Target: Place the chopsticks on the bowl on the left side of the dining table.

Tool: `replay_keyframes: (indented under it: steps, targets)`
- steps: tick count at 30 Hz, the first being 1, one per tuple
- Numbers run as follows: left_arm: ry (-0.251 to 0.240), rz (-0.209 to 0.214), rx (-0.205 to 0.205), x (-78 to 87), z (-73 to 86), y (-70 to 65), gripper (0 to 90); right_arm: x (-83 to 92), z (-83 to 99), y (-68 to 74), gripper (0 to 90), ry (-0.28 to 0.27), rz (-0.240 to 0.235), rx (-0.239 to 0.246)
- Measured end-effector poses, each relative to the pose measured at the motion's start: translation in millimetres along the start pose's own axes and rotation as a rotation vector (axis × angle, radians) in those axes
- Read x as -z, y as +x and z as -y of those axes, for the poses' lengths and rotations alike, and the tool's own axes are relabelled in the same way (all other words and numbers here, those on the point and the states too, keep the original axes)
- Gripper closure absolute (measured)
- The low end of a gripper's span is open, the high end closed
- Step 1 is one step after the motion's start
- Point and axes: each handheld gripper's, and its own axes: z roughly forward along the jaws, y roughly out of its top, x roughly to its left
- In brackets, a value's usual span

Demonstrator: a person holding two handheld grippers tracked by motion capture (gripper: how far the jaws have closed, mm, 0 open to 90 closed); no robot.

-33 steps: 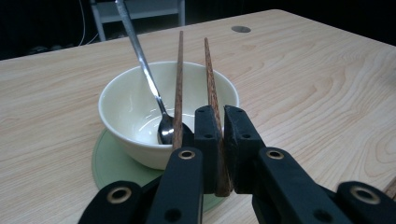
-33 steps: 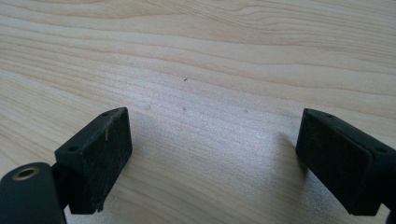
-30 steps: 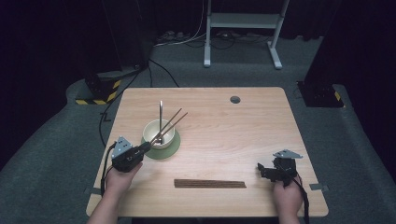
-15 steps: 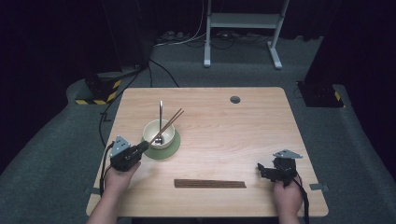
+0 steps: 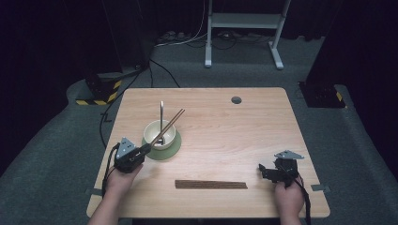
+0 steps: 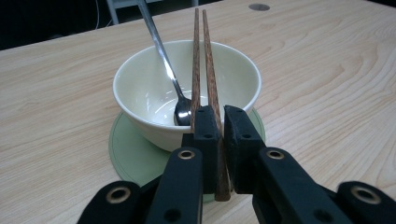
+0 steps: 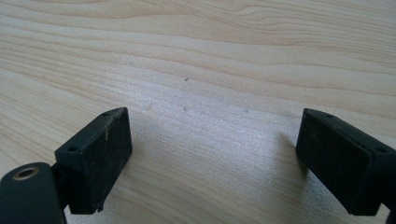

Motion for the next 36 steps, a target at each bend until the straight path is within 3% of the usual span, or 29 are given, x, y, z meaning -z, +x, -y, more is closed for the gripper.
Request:
replay_keyframes:
  steps: [6, 7, 17, 21, 23, 24, 25, 28, 36]
  targets:
    - [0.013, -0.01, -0.003, -2.2, 0.8, -1.9, 83.5, 0.0, 0.0, 0.0, 10.6, 0.0, 0.0, 0.0]
    - [0.053, -0.009, -0.069, 0.4, -0.2, 2.4, 83.4, 0.0, 0.0, 0.2, 10.6, 0.001, 0.0, -0.003]
    - [0.054, -0.009, -0.098, 0.7, -1.6, -0.6, 78.1, 0.1, -0.2, 0.3, 10.6, 0.002, -0.001, -0.006]
    - [0.004, -0.019, -0.073, 6.5, -4.6, 0.3, 72.3, 0.0, 0.0, 0.2, 10.7, 0.0, 0.0, -0.002]
    - [-0.014, -0.023, -0.039, 10.5, -5.2, 4.6, 68.8, 0.1, 0.0, 0.3, 10.6, 0.001, -0.001, -0.003]
    - [-0.024, -0.004, 0.012, 13.4, -4.7, 7.6, 66.4, 0.2, -0.1, 0.4, 10.7, 0.002, -0.001, -0.006]
    - [-0.022, 0.008, 0.026, 15.5, -3.9, 10.6, 63.8, 0.0, 0.0, 0.2, 10.7, 0.001, 0.0, -0.003]
    - [-0.001, 0.01, 0.037, 17.1, -0.1, 11.8, 56.7, 0.0, 0.0, 0.0, 10.6, 0.0, 0.0, 0.0]
    - [0.038, -0.023, -0.002, 9.2, 5.1, 4.5, 49.0, 0.3, -0.2, 0.3, 10.7, 0.002, -0.001, -0.004]
